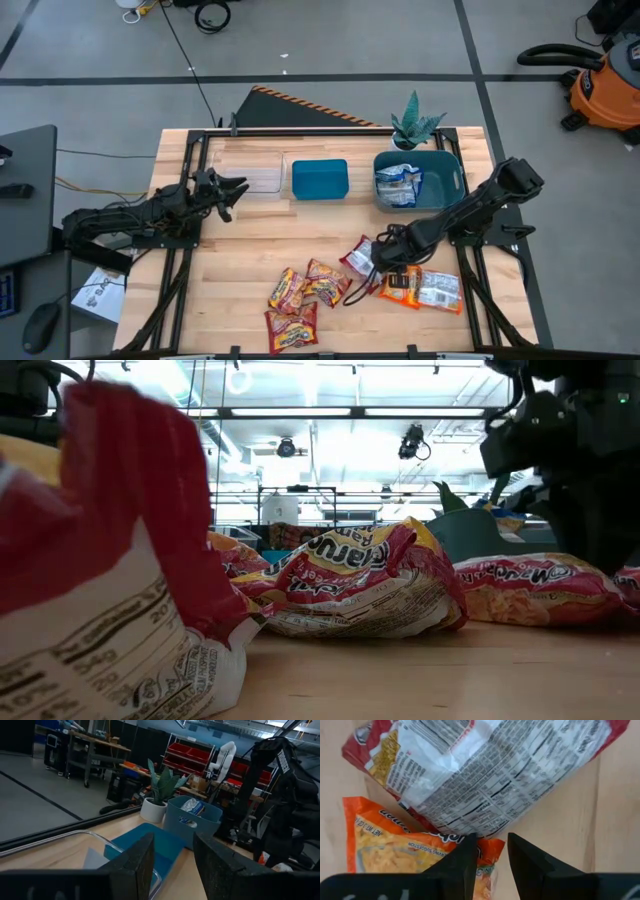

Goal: Sort Maruchan noodles
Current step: Put the orange noodle pack into the transparent bin

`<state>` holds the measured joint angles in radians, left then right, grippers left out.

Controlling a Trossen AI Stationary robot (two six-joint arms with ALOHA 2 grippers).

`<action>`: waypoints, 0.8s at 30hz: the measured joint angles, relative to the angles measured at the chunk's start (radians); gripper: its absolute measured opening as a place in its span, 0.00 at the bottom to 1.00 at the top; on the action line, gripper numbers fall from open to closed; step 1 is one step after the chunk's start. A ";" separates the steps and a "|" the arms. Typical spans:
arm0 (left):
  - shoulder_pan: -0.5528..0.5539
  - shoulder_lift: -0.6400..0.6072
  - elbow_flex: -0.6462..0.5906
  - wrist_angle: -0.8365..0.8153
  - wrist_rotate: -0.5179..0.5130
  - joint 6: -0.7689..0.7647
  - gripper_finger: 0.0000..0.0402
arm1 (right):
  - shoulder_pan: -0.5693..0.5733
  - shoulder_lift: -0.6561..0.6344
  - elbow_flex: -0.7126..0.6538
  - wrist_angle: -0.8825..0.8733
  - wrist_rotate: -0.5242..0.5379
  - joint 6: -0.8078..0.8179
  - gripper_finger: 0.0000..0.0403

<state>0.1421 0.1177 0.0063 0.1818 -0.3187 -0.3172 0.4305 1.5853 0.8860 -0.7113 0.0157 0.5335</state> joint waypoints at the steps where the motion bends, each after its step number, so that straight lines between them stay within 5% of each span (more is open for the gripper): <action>1: 0.000 0.000 0.000 0.000 0.000 0.000 0.35 | -0.001 0.006 0.000 -0.001 -0.008 0.000 0.27; 10: 0.000 0.000 0.000 0.000 -0.003 -0.001 0.35 | -0.003 0.005 0.000 -0.004 0.029 -0.028 0.02; 24: 0.000 0.000 0.000 0.004 -0.004 -0.013 0.35 | -0.038 -0.083 0.239 -0.299 0.272 -0.049 0.02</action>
<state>0.1421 0.1177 0.0063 0.1856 -0.3222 -0.3303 0.3927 1.5021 1.1252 -1.0100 0.2882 0.4850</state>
